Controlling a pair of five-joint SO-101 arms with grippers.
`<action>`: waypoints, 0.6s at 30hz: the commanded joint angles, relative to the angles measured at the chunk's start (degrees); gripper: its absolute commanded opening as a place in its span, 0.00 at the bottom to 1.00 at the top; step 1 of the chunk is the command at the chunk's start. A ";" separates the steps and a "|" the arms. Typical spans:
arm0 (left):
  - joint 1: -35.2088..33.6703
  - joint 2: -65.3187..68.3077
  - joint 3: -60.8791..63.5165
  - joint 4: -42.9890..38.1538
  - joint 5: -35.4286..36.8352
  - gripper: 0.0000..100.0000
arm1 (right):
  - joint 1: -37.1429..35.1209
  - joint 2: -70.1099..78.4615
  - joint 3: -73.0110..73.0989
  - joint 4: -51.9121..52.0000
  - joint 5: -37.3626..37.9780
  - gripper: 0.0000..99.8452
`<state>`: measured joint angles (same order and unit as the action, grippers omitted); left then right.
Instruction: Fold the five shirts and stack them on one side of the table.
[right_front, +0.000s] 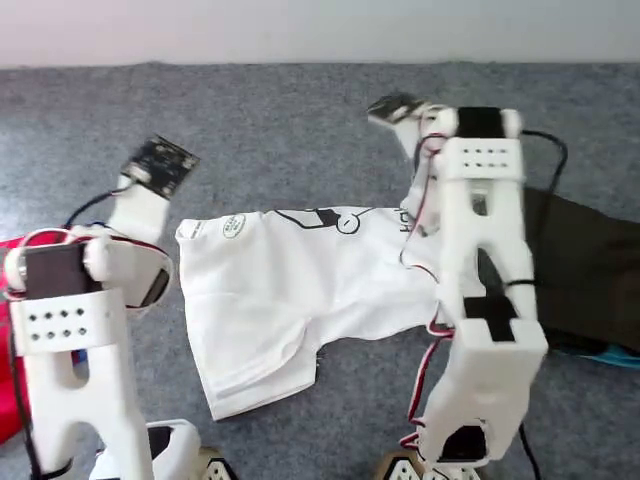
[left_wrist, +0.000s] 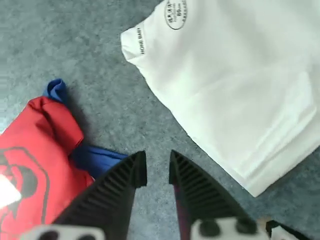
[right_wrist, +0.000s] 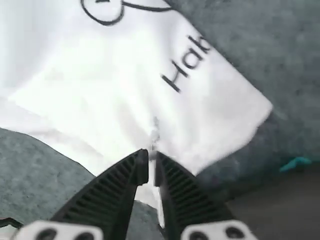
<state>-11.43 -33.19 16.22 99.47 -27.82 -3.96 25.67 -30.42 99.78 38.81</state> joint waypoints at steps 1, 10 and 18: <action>-3.34 -1.41 -3.74 0.88 2.64 0.02 | -1.19 3.65 -0.44 -2.95 -3.96 0.01; -11.52 -1.41 -4.26 0.88 7.56 0.02 | -4.88 15.69 1.32 3.12 -7.12 0.01; -15.65 -1.41 -6.02 0.88 9.41 0.02 | -9.27 5.76 12.66 3.21 -7.30 0.01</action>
<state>-25.41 -33.19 13.23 99.65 -19.38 -11.60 39.82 -19.87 100.48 31.87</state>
